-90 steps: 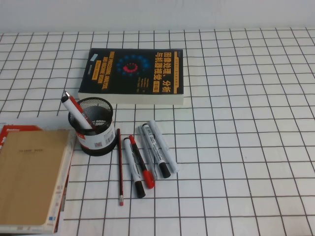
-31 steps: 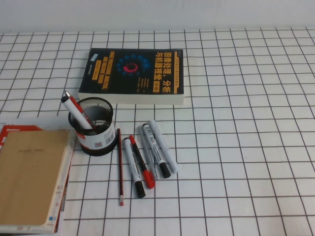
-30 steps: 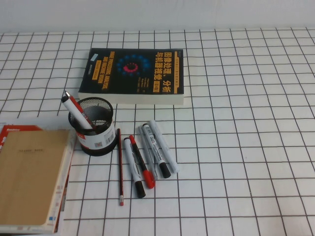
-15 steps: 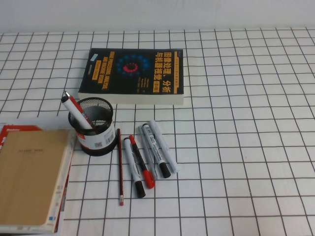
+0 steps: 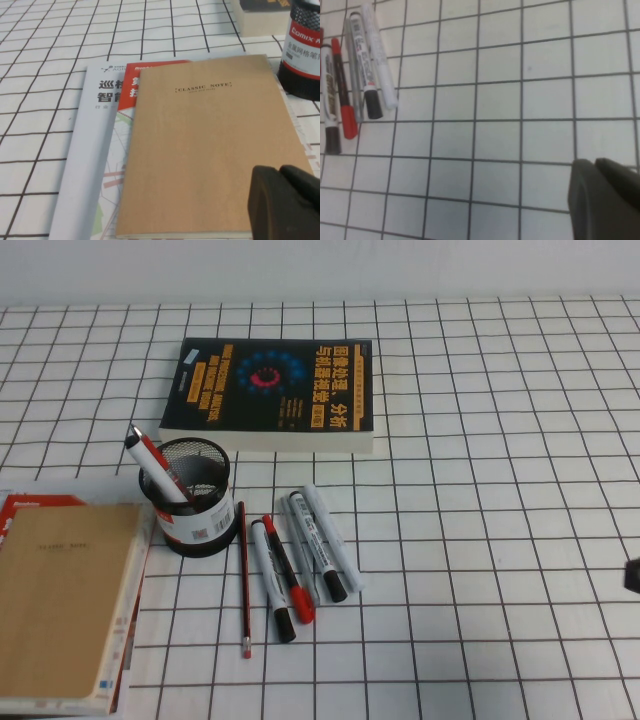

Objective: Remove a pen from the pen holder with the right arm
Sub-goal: 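Take a marker out of the pen holder and lay it on the table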

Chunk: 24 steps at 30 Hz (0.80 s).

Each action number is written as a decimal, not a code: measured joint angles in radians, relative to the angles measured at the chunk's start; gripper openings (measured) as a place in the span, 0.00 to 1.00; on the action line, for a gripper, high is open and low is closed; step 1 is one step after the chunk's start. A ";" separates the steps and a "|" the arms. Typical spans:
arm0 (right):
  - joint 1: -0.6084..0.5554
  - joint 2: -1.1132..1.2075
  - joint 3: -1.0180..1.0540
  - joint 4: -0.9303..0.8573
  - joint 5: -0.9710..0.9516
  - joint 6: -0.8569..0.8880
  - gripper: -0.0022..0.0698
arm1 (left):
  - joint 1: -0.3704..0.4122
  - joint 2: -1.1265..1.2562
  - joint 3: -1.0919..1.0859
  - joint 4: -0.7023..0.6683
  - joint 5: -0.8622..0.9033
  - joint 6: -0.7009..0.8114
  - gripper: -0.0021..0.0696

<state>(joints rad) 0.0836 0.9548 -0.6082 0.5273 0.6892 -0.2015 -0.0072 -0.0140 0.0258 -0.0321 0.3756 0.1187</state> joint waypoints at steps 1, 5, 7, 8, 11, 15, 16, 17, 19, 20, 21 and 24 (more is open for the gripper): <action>0.027 0.030 -0.024 -0.005 -0.008 0.000 0.01 | 0.000 0.000 0.000 0.000 0.000 0.000 0.02; 0.203 0.165 -0.118 -0.020 -0.092 0.000 0.01 | 0.000 0.000 0.000 0.000 0.000 0.000 0.02; 0.295 0.228 -0.163 -0.023 -0.147 0.000 0.01 | 0.000 0.000 0.000 0.000 0.000 0.000 0.02; 0.348 0.263 -0.188 -0.023 -0.181 -0.001 0.01 | 0.000 0.000 0.000 0.000 0.000 0.000 0.02; 0.493 0.360 -0.259 -0.023 -0.281 -0.013 0.01 | 0.000 0.000 0.000 0.000 0.000 0.000 0.02; 0.671 0.479 -0.334 -0.023 -0.460 -0.054 0.01 | 0.000 0.000 0.000 0.000 0.000 0.000 0.02; 0.701 0.499 -0.347 -0.023 -0.500 -0.059 0.01 | 0.000 0.000 0.000 0.000 0.000 0.000 0.02; 0.735 0.523 -0.359 -0.023 -0.549 -0.064 0.01 | 0.000 0.000 0.000 0.000 0.000 0.000 0.02; 0.789 0.564 -0.379 -0.023 -0.636 -0.093 0.02 | 0.000 0.000 0.000 0.000 0.000 0.000 0.02; 0.817 0.586 -0.387 -0.021 -0.683 -0.116 0.04 | 0.000 0.000 0.000 0.000 0.000 0.000 0.02; 0.843 0.608 -0.399 -0.021 -0.728 -0.137 0.07 | 0.000 0.000 0.000 0.000 0.000 0.000 0.02; 0.901 0.676 -0.428 -0.018 -0.843 -0.196 0.17 | 0.000 0.000 0.000 0.000 0.000 0.000 0.02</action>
<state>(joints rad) 0.9844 1.6310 -1.0364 0.5090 -0.1543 -0.3970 -0.0072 -0.0140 0.0258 -0.0321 0.3756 0.1187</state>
